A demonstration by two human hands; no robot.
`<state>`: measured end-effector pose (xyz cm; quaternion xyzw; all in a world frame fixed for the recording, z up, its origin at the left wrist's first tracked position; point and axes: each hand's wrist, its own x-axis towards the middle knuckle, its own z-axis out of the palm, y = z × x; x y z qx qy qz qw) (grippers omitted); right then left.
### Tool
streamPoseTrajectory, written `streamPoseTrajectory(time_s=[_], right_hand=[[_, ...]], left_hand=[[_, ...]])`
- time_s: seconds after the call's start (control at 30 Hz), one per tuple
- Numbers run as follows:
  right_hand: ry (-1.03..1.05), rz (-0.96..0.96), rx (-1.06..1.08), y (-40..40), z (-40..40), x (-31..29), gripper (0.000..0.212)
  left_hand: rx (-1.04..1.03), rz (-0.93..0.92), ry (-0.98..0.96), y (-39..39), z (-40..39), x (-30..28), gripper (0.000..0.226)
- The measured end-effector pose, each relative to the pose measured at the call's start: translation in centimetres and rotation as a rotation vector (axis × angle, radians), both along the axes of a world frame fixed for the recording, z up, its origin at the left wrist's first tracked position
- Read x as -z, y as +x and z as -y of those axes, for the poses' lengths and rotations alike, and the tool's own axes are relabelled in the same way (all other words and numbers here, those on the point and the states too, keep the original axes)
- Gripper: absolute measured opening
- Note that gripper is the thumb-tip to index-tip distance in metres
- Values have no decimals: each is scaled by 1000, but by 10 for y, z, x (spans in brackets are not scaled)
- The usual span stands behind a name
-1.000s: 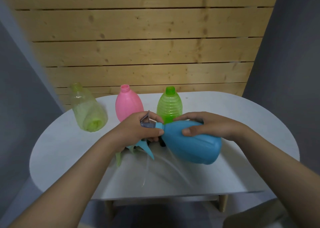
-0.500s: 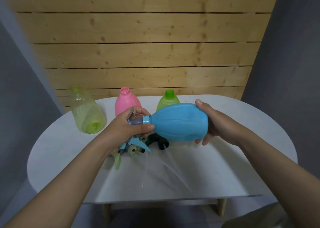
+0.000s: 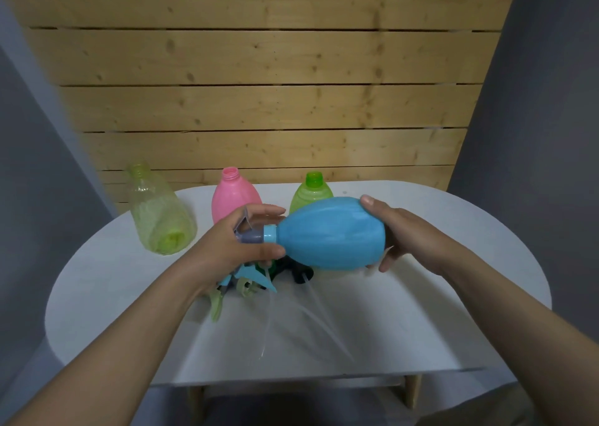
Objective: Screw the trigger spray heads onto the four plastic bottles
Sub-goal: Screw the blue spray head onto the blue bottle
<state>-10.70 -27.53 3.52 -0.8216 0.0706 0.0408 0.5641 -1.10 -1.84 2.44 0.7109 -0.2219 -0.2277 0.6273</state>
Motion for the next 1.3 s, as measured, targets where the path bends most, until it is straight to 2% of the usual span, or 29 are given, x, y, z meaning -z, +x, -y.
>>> streamPoseTrajectory(time_s=[0.1,0.23,0.3,0.33,0.43,0.53,0.67,0.7,0.83,0.9,1.07,1.2,1.3], right_hand=[[-21,-73,-7,0,1,2,84],[237,-14,-123,0,6,2,62],[277,42,-121,0,9,3,78],[251,65,-118,1,10,4,79],[130,66,-82,0,6,1,50],[43,31,-49,-1,3,1,66],[148,68,-91,-1,7,3,79],[148,79,-94,-1,7,4,77],[111,79,-42,0,6,3,46],[102,86,-17,-1,6,2,49],[188,83,-68,0,6,5,72],[221,60,-51,1,6,3,74],[239,42,-45,2,5,4,66]], left_hand=[[-28,-15,-3,1,2,0,62],[-49,-111,-35,3,0,1,60],[-57,-142,-55,4,-1,2,57],[-57,-143,-58,4,-1,2,56],[-35,-108,-35,3,-2,2,56],[-25,-99,-24,2,0,3,60],[-67,-127,-30,5,0,3,54],[-64,-127,-22,5,0,3,52],[-40,-89,15,2,0,4,51],[-48,-75,10,2,0,4,52],[-64,-72,-33,5,1,3,54],[-46,4,-31,4,0,1,50],[-63,60,-1,4,-1,1,50]])
